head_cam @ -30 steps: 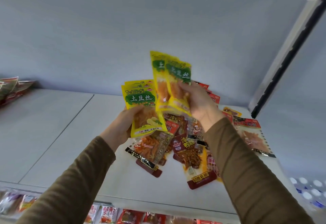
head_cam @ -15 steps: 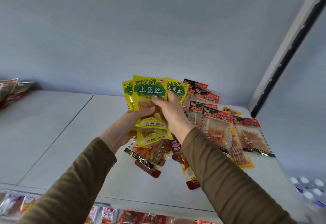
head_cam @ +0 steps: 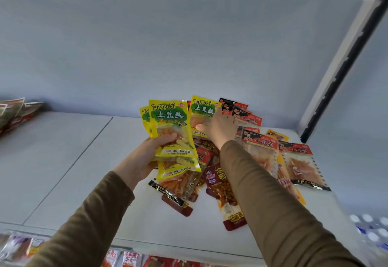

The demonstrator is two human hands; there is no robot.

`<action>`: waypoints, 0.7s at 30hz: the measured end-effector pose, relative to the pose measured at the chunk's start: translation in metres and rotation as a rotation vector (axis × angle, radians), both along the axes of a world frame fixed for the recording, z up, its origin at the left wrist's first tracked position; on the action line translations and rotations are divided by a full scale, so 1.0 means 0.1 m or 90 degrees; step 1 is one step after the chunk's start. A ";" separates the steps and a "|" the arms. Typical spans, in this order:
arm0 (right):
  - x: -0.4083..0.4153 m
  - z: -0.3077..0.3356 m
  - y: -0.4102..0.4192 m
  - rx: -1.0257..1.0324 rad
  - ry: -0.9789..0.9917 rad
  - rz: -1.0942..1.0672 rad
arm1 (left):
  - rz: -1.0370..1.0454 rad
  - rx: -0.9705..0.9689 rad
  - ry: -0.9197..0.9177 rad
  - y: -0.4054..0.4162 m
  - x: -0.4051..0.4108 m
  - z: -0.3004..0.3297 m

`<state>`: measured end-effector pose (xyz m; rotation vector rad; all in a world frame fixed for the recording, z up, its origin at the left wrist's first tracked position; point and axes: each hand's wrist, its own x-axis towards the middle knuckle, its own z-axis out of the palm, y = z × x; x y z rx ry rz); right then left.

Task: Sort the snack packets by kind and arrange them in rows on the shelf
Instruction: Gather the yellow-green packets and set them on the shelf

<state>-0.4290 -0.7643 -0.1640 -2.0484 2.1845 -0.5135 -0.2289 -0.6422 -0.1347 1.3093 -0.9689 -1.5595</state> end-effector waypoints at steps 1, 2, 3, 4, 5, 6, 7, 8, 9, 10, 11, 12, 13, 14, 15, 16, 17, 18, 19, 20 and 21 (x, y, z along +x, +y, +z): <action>0.02 -0.01 -0.01 0.008 -0.068 -0.001 | -0.003 -0.001 -0.003 0.01 0.00 0.00; 0.05 -0.02 -0.03 0.003 -0.130 -0.007 | -0.005 -0.002 -0.005 0.01 0.01 0.00; 0.06 -0.02 -0.03 -0.023 -0.177 -0.010 | -0.005 -0.003 -0.003 0.01 0.02 0.00; 0.08 -0.03 -0.03 -0.066 -0.210 -0.010 | -0.002 -0.002 0.000 0.02 0.03 0.00; 0.09 -0.02 -0.02 -0.095 -0.255 0.001 | 0.001 0.000 0.009 0.03 0.04 0.00; 0.08 0.01 -0.01 -0.106 -0.335 0.023 | 0.007 0.002 0.019 0.03 0.05 0.00; 0.07 0.07 0.03 -0.102 -0.440 0.051 | 0.013 0.007 0.032 0.03 0.07 -0.01; 0.03 0.15 0.08 -0.094 -0.546 0.080 | 0.020 0.009 0.042 0.03 0.08 -0.02; -0.01 0.24 0.14 -0.101 -0.630 0.106 | 0.026 0.011 0.052 0.03 0.09 -0.01; -0.05 0.32 0.19 -0.121 -0.700 0.130 | 0.035 0.012 0.057 0.03 0.11 -0.02; -0.10 0.40 0.25 -0.146 -0.765 0.154 | 0.041 0.014 0.063 0.03 0.13 -0.03; -0.13 0.47 0.32 -0.159 -0.843 0.175 | 0.044 0.014 0.065 0.02 0.14 -0.03; -0.14 0.54 0.41 -0.150 -0.928 0.202 | 0.044 0.015 0.071 0.03 0.14 -0.03; -0.12 0.59 0.51 -0.125 -1.004 0.235 | 0.044 0.013 0.072 0.03 0.14 -0.03; -0.08 0.63 0.62 -0.089 -1.051 0.267 | 0.048 0.012 0.078 0.02 0.13 -0.02; 0.01 0.63 0.74 -0.048 -1.062 0.294 | 0.055 0.007 0.088 0.01 0.11 -0.03; 0.10 0.60 0.85 -0.017 -1.037 0.312 | 0.073 0.005 0.101 -0.01 0.10 -0.02; 0.20 0.56 0.95 -0.008 -0.989 0.326 | 0.097 0.002 0.107 -0.02 0.08 -0.02; 0.29 0.50 1.03 -0.022 -0.923 0.338 | 0.111 -0.001 0.106 -0.02 0.05 -0.01; 0.36 0.42 1.08 -0.046 -0.857 0.341 | 0.121 -0.004 0.103 -0.04 0.03 -0.01; 0.41 0.36 1.10 -0.070 -0.805 0.336 | 0.122 -0.008 0.109 -0.03 0.00 0.00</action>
